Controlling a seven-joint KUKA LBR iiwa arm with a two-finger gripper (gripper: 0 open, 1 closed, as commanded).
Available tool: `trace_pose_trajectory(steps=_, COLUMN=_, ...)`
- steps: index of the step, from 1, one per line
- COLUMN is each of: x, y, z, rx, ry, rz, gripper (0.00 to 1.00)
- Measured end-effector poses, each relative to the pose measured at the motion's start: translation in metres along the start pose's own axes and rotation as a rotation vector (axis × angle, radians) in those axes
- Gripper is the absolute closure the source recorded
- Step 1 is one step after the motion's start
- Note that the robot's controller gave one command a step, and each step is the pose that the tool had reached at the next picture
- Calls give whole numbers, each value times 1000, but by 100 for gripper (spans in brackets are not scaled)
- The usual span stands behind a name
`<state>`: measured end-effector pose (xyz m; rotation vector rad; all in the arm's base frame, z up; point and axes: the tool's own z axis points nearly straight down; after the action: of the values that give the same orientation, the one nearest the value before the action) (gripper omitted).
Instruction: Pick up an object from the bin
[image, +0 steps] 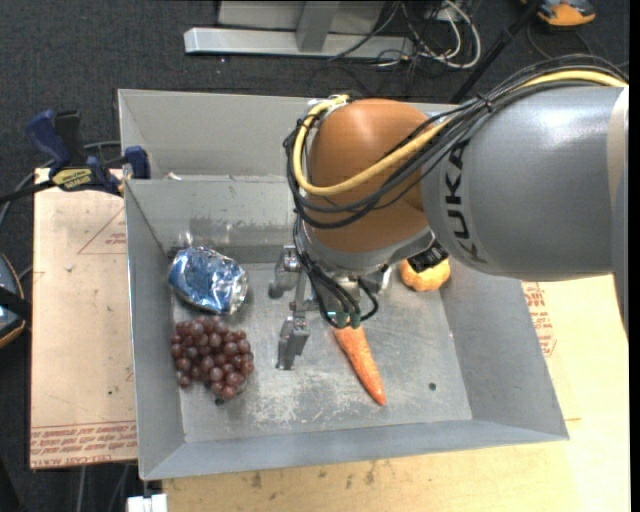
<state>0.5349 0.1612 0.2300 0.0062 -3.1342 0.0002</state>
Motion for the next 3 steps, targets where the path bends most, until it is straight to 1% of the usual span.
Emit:
trace_pose_trajectory(steps=1, x=-2, y=-1, z=-4, rx=-1, ry=-8, rz=4, gripper=0)
trace_pose_trajectory(steps=2, x=10, y=47, z=64, rx=-3, ry=-12, rz=47, gripper=0)
trace_pose_trajectory(steps=3, x=12, y=62, z=92, rx=-1, ry=-5, rz=60, gripper=0)
